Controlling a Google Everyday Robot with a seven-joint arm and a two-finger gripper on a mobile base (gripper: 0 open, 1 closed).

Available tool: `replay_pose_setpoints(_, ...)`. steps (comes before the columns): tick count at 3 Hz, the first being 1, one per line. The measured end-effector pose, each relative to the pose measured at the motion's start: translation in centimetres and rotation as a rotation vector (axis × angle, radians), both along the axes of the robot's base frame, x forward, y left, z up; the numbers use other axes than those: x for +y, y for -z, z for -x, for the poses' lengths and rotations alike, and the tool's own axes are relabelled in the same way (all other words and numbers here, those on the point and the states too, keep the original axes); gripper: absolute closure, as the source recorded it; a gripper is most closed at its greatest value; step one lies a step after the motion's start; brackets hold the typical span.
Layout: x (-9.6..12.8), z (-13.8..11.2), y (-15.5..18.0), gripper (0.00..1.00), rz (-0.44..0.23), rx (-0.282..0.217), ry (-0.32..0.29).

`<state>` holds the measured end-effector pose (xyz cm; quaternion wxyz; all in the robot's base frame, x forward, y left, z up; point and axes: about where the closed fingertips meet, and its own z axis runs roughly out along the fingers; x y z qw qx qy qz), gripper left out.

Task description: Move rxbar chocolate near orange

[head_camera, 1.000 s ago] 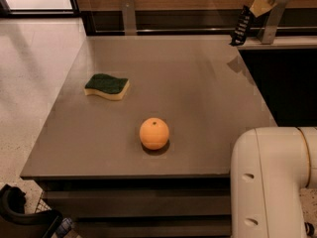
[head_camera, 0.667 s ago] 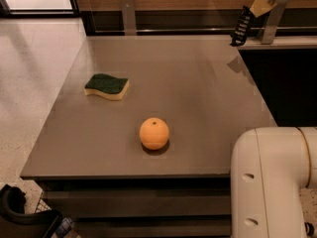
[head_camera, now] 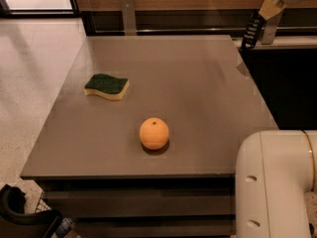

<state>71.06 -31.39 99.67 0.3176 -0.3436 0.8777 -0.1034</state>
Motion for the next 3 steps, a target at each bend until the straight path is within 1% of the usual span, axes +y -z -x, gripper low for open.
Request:
replay_pose_setpoints(1,0.15,-0.70,-0.06,1.00,-0.007,-0.024,-0.003)
replay_pose_setpoints(2,0.15,-0.70,-0.06,1.00,-0.007,-0.024,-0.003)
replay_pose_setpoints(3,0.23,-1.18,0.06,0.86,-0.010,-0.034,-0.004)
